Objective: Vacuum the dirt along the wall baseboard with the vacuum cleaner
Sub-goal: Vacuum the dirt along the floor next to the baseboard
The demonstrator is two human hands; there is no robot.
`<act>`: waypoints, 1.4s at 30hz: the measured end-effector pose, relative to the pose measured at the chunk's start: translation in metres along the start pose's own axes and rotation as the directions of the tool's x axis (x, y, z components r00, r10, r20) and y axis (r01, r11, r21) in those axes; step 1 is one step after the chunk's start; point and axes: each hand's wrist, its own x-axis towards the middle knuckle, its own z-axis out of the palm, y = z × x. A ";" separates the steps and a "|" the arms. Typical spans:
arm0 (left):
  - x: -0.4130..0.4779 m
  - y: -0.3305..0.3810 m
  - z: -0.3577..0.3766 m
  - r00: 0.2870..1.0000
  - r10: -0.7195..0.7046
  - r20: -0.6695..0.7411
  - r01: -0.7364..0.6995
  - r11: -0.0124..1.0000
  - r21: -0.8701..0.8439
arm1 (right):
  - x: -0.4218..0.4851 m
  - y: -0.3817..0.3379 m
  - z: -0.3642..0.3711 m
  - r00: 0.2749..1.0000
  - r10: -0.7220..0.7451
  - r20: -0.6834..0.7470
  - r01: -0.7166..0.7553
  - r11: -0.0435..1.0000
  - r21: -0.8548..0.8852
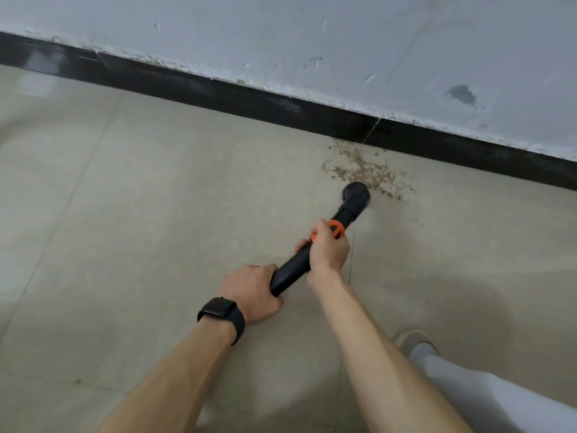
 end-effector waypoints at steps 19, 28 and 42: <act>0.015 0.012 -0.022 0.986 -0.106 -0.132 0.118 0.989 0.087 | 0.027 -0.019 0.030 0.968 0.063 0.243 -0.079 0.995 0.055; 0.046 0.028 -0.030 0.984 -0.103 -0.147 0.113 0.992 0.061 | 0.051 -0.041 0.037 0.976 0.034 0.215 -0.038 0.999 0.016; 0.066 0.017 -0.033 0.969 -0.169 -0.179 0.150 0.982 -0.115 | 0.061 -0.049 0.064 0.981 -0.001 0.196 0.019 0.996 -0.089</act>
